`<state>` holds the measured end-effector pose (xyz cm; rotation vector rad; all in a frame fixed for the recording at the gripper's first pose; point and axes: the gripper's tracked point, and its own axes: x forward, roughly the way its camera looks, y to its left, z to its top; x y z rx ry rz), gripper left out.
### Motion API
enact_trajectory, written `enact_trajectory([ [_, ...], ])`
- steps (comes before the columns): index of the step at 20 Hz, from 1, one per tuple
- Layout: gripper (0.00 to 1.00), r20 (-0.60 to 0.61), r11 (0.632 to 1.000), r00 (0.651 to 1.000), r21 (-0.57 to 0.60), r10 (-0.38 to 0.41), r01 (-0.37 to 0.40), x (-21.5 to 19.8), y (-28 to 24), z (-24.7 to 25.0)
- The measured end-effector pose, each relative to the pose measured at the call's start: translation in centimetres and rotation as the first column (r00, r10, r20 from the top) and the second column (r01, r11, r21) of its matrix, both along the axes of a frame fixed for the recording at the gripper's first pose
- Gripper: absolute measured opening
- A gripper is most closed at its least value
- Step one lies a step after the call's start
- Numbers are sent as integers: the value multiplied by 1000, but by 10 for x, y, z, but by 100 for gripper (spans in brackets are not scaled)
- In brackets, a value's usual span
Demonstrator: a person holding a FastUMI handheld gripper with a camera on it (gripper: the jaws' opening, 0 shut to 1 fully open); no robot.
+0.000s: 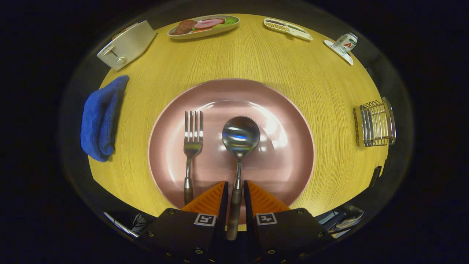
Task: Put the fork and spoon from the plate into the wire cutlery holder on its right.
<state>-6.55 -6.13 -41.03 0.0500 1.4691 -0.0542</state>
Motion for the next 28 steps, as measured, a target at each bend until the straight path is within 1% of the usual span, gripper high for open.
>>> enact_trajectory([
  [1,5,7,1000,1000,-7,18,-18,1,0,0],
  [4,5,-2,1000,1000,-11,1,-1,1,0,1],
  [8,5,-17,1000,1000,-16,8,-9,-2,1,4],
  [13,5,9,999,1000,-46,6,-6,2,-9,26],
  [16,5,29,997,999,-76,-13,15,7,-23,43],
  [20,5,43,990,997,-121,-67,72,12,-56,65],
  [23,5,41,977,991,-166,-127,132,12,-92,81],
  [26,4,49,956,976,-196,-211,217,11,-134,97],
  [28,5,42,936,963,-228,-266,268,8,-164,108],
])
